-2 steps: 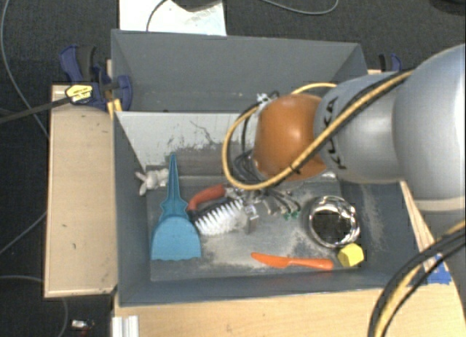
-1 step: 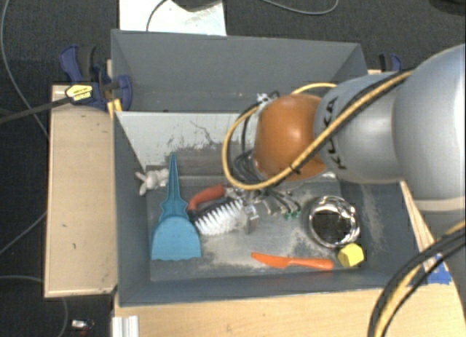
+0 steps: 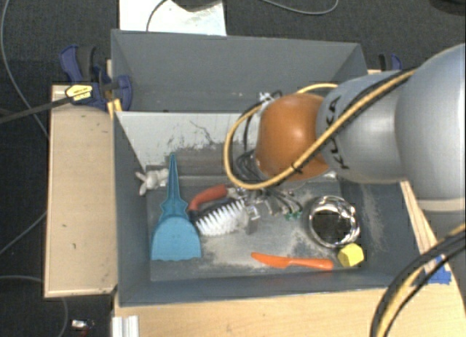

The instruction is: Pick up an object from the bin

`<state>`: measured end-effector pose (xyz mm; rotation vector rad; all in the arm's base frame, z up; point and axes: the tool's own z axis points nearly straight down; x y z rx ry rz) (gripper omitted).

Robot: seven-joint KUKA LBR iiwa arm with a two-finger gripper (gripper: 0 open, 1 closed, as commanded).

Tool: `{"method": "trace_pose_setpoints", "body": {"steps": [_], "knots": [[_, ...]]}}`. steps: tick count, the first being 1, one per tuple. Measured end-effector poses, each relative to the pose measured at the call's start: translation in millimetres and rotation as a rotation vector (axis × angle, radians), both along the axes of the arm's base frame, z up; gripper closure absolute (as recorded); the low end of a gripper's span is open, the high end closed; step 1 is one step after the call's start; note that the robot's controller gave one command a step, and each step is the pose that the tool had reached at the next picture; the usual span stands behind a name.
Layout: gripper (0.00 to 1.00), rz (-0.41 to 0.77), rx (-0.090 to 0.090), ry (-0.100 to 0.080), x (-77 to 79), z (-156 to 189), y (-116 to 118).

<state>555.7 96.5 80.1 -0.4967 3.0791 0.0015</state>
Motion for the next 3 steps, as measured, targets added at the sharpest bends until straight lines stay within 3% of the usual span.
{"method": "trace_pose_setpoints", "body": {"steps": [3], "knots": [[1.0,-0.023,0.002,-0.004,4.1,-3.2,7.4]]}}
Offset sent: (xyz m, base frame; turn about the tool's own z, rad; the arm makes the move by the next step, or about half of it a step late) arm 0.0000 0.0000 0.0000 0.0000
